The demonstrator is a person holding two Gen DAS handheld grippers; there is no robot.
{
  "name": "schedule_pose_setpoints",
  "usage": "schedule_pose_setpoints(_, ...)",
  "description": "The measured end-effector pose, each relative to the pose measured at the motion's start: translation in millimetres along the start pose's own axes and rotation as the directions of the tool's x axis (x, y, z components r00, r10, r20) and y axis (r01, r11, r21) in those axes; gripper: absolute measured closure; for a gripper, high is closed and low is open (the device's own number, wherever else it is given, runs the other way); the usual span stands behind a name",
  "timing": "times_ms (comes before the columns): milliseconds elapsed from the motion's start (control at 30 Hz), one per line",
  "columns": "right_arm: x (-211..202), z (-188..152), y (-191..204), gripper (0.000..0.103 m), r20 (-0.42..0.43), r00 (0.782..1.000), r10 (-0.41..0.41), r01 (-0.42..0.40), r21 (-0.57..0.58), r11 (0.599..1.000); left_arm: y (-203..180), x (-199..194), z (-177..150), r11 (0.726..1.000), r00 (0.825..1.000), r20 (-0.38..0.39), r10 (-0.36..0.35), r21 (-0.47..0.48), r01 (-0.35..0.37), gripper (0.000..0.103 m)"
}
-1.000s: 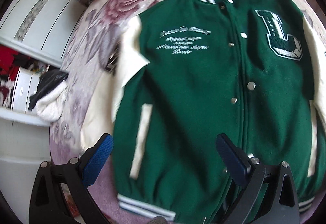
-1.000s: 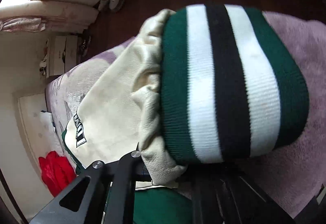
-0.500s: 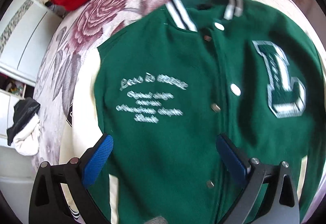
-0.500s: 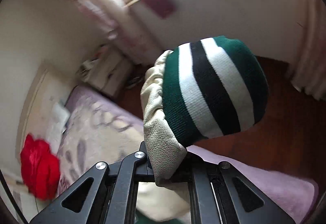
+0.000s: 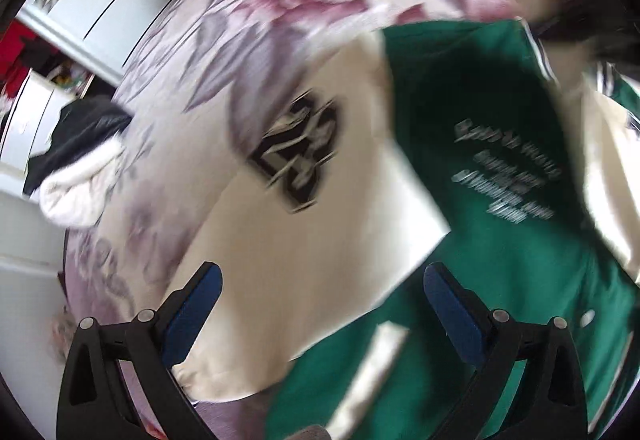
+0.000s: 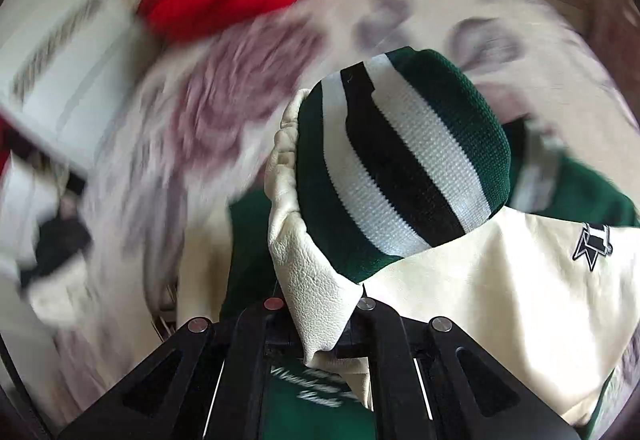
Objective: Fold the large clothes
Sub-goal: 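Fold the cuff across the jacket body with the right gripper while the left gripper grasps the number-patch sleeve cuff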
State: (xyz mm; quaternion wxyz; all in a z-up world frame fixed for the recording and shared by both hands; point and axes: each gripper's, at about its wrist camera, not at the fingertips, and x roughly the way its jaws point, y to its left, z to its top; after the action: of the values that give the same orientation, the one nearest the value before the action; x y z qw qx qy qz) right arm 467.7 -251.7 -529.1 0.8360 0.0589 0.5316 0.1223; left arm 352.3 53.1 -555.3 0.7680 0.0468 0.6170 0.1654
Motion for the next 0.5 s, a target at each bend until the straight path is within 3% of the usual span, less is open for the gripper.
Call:
schedule_pose_setpoints(67,60,-28,39,0.09,-0.172,0.985,0.005,-0.021,-0.092,0.995,17,7,-8,1.0,1.0,-0.028,0.005,-0.015,-0.005,0.0)
schedule_pose_setpoints(100,81,-47,48,0.079,-0.266,0.963,0.03,-0.056,-0.089,0.994,24,9,-13,1.0,0.999,-0.04,0.004,-0.022,-0.005,0.0)
schedule_pose_setpoints(133,88,-55,49,0.066,-0.308,0.948,0.075,-0.095,-0.052,0.994,29,10,-14,1.0,0.999,-0.047,0.001,-0.027,-0.002,0.0)
schedule_pose_setpoints(167,84,-62,43,0.059,-0.314,0.942,0.122,-0.128,0.0,0.992,34,11,-17,0.999,0.998,-0.055,-0.005,-0.035,0.003,0.0)
schedule_pose_setpoints(200,71,-71,28,0.044,-0.299,0.937,0.181,-0.167,0.071,0.983,38,11,-19,0.999,0.998,-0.061,-0.014,-0.044,0.011,0.0)
schedule_pose_setpoints(267,41,-86,-4,0.034,-0.227,0.936,0.268,-0.216,0.23,0.949,44,9,-24,0.998,0.997,-0.07,-0.031,-0.059,0.027,0.0)
schedule_pose_setpoints(333,10,-102,-47,0.031,-0.146,0.943,0.3,-0.222,0.396,0.891,46,8,-26,0.997,0.996,-0.082,-0.047,-0.061,0.042,0.0)
schedule_pose_setpoints(400,-16,-133,-92,0.03,-0.081,0.961,0.263,-0.178,0.548,0.817,45,5,-28,0.997,0.996,-0.079,-0.052,-0.055,0.047,0.0)
schedule_pose_setpoints(433,-20,-158,-120,0.029,-0.089,0.974,0.207,-0.101,0.649,0.754,46,4,-29,0.998,0.996,-0.078,-0.051,-0.051,0.047,0.0)
schedule_pose_setpoints(500,-15,-193,-161,0.029,-0.076,0.978,0.194,-0.061,0.784,0.617,50,5,-33,0.998,0.995,-0.084,-0.049,-0.051,0.045,0.0)
